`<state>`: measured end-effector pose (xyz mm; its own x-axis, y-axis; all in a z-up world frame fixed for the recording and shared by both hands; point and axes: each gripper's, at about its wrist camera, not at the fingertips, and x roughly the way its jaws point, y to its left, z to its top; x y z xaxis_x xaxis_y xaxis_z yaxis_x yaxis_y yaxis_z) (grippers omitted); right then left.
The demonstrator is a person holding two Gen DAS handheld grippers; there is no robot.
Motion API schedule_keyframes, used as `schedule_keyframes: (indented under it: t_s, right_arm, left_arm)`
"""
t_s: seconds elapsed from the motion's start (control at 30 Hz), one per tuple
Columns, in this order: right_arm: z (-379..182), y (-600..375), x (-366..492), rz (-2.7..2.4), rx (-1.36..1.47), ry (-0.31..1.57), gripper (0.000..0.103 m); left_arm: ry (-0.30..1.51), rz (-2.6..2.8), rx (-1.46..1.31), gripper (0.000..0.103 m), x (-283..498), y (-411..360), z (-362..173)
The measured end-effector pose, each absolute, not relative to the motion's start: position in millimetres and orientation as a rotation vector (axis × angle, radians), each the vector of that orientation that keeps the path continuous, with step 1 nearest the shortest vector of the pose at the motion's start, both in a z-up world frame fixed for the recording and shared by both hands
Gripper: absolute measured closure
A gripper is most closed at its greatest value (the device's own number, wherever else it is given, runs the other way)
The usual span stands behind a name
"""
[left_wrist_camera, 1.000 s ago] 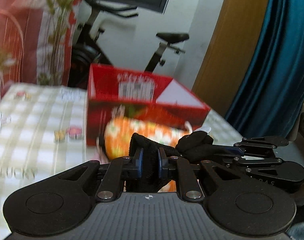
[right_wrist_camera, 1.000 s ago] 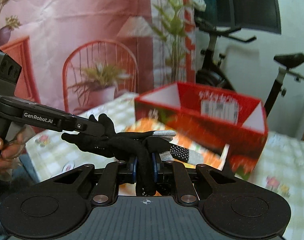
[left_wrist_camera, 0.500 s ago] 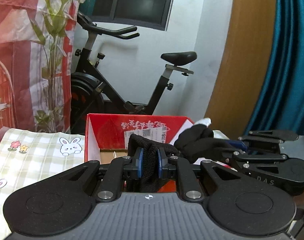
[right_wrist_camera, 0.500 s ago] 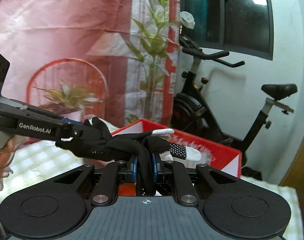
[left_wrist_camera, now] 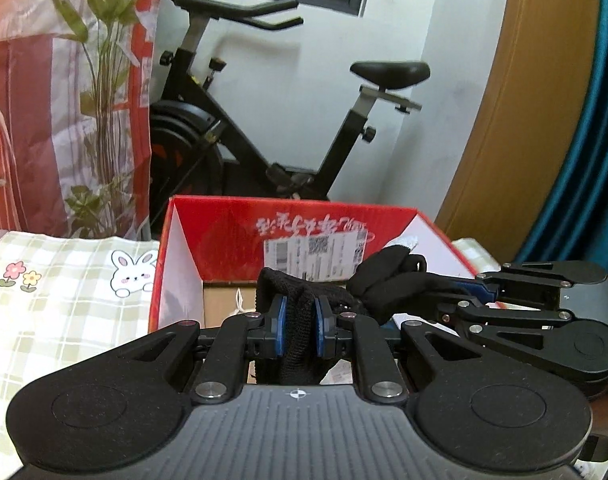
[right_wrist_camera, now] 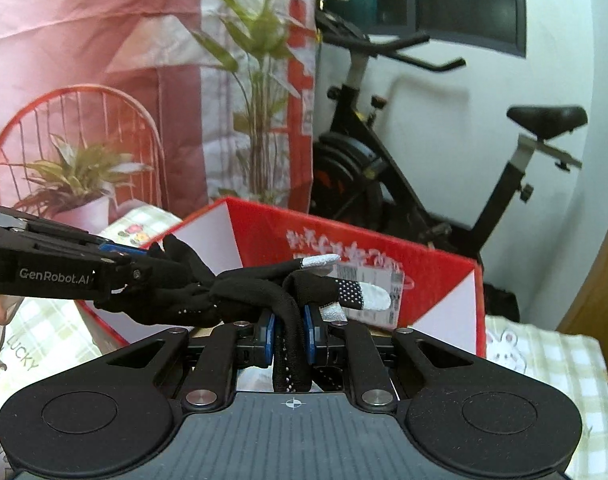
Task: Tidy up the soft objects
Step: 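Carry the black glove with both grippers over the red box, then open both grippers to drop the glove into the box, then move both grippers down to the orange floral oven mitt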
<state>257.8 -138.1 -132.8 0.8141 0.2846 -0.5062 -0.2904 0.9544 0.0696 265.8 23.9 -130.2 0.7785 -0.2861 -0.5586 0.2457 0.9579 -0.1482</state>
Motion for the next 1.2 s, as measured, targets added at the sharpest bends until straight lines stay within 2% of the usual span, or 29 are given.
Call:
schedule_keyframes:
  t_s: [0.17, 0.2, 0.27, 0.3, 0.37, 0.4, 0.53, 0.8, 1.2]
  right_arm:
    - [-142, -136, 257, 0.277, -0.021, 0.558, 0.084]
    - [-143, -137, 256, 0.267, -0.015, 0.558, 0.083]
    - [-144, -138, 253, 0.254, -0.008, 0.554, 0.081]
    - [-144, -138, 251, 0.246, -0.003, 0.554, 0.081]
    - [-143, -141, 248, 0.237, 0.016, 0.558, 0.075]
    - [-143, -142, 245, 0.23, 0.026, 0.56, 0.073]
    - [-139, -144, 233, 0.202, 0.028, 0.54, 0.069]
    - [-131, -138, 194, 0.216, 0.058, 0.457, 0.069]
    - [-149, -126, 129, 0.229, 0.121, 0.406, 0.069]
  left_arm:
    - [0.637, -0.292, -0.054, 0.086, 264, 25, -137]
    - [0.639, -0.29, -0.051, 0.082, 264, 26, -137]
    - [0.645, -0.281, -0.052, 0.07, 263, 29, -137]
    - [0.642, -0.276, -0.053, 0.058, 262, 30, -136]
    - [0.618, -0.273, -0.055, 0.047, 257, 35, -131]
    - [0.61, -0.271, -0.058, 0.045, 254, 38, -128]
    - [0.602, -0.262, -0.07, 0.045, 247, 47, -118]
    - [0.586, -0.271, -0.055, 0.045, 213, 50, -107]
    - [0.561, -0.265, -0.004, 0.045, 152, 38, -129]
